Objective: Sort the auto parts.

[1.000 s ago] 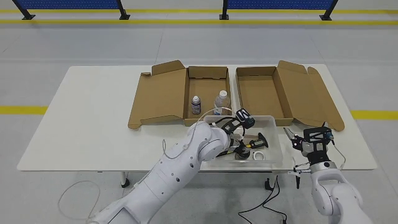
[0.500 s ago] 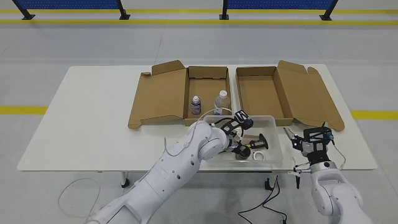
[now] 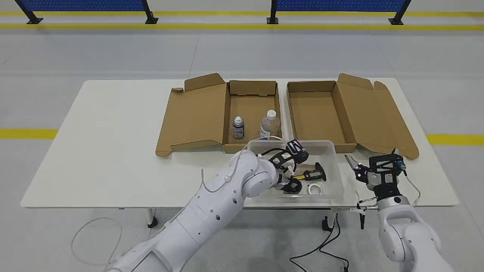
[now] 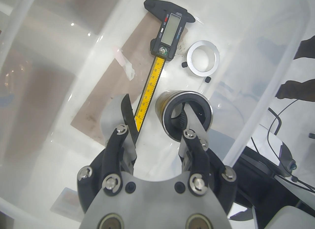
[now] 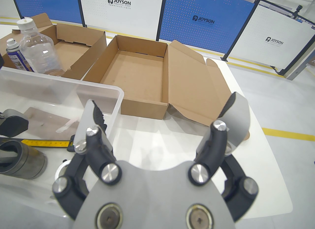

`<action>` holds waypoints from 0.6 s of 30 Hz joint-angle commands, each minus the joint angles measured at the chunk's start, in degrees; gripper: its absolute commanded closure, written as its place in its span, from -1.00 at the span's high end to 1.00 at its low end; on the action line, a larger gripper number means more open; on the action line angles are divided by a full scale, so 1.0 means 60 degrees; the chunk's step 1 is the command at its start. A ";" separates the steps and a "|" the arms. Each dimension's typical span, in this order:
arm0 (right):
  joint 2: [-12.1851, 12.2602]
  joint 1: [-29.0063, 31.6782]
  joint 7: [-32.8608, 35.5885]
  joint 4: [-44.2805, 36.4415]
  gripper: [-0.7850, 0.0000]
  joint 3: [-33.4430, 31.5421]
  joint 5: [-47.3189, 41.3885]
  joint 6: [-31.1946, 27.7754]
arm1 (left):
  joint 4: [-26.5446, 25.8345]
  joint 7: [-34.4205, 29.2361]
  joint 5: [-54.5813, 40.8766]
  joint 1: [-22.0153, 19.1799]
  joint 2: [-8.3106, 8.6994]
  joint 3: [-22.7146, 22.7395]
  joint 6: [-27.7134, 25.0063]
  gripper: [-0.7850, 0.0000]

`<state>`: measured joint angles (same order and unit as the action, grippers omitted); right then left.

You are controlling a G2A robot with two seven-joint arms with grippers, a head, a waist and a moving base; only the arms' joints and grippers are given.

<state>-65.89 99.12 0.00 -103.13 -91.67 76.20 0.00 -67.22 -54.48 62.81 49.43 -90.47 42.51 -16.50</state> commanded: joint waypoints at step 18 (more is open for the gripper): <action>0.0000 0.0000 0.0000 0.0000 1.00 0.0000 0.0000 0.0000 | 0.0342 0.0157 -0.0003 -0.0113 -0.0021 -0.0069 -0.0116 -1.00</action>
<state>-65.89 99.12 0.00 -103.13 -91.67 76.20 0.00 -65.05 -53.54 62.79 48.72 -90.65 41.98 -17.12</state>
